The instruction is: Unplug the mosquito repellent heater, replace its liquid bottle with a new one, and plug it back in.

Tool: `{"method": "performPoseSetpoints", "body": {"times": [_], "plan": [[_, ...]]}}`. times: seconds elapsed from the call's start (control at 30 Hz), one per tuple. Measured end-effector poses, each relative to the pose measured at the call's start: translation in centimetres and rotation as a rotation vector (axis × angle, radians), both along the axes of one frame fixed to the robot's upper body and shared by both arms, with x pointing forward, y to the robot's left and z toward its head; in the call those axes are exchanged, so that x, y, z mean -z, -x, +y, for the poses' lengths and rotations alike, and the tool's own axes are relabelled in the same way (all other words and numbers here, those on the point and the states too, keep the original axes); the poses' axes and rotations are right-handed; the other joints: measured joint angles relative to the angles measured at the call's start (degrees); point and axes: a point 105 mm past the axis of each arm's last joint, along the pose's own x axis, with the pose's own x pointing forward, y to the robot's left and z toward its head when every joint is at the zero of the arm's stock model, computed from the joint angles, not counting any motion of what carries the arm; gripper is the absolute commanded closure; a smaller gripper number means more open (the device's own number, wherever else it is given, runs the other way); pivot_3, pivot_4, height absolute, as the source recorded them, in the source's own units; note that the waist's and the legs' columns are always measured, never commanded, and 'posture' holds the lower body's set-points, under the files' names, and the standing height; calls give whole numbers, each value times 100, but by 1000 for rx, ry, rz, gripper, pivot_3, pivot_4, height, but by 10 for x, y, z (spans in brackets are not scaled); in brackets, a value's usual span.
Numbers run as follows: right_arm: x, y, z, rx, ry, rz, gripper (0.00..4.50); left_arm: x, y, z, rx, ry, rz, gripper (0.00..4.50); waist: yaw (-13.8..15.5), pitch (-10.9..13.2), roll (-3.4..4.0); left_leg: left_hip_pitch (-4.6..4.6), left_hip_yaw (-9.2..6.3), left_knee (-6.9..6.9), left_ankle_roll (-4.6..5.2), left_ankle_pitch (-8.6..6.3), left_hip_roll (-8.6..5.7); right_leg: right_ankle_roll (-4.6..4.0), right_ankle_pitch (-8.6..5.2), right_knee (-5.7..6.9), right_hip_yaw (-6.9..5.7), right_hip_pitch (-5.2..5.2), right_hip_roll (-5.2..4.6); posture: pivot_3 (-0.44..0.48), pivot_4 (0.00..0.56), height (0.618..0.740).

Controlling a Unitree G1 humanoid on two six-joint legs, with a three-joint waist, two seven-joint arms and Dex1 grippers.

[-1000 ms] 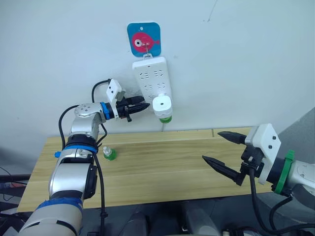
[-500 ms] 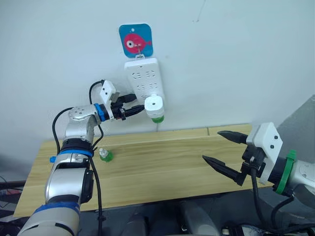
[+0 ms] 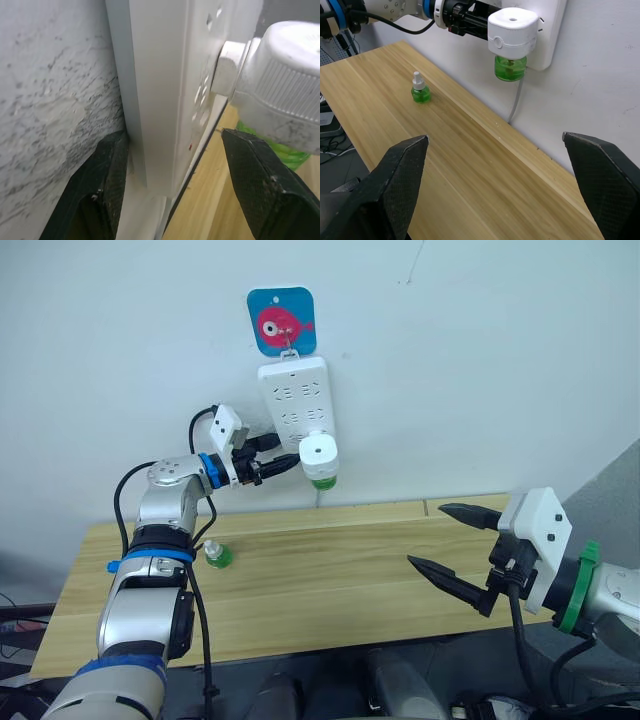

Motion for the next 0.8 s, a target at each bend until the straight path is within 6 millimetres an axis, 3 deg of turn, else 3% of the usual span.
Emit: {"method": "performPoseSetpoints", "body": {"times": [0.2, 0.3, 0.43, 0.67, 0.8], "plan": [[1, 1, 0, -1, -4, 10, 0, -1, 5, -5, 59, 9, 22, 1430, -5, 0, 0, 0, -1, -1, 1, 0, 1, 0, 0, 1, -1, -1, 0, -276, 154, 740], [2, 1, 0, -2, -5, 14, 0, -1, 6, -5, 68, 9, 29, 2017, -5, 0, 0, 0, -1, 0, 0, 0, 0, 0, 0, 1, 0, -1, 0, -271, 152, 740], [5, 2, 3, -14, -9, 28, 0, -3, 8, -6, 83, 10, 26, 3207, -3, 0, 0, 0, -2, -1, 0, 0, 0, 0, 0, 1, -2, -1, 0, -265, 152, 740], [-1, -4, 12, -24, -48, -10, 0, -3, 7, -8, 76, 11, 21, 3232, -4, 0, 0, 0, -1, 3, 0, 0, 1, 0, 0, 2, 0, -1, -1, -264, 152, 740], [-13, -34, 26, 54, -85, -115, 0, -2, 10, -5, 60, 8, 19, 3232, -28, 1, 2, 1, -2, 4, 0, 0, 1, -1, 0, 6, 5, -6, -1, -263, 152, 740]]}}
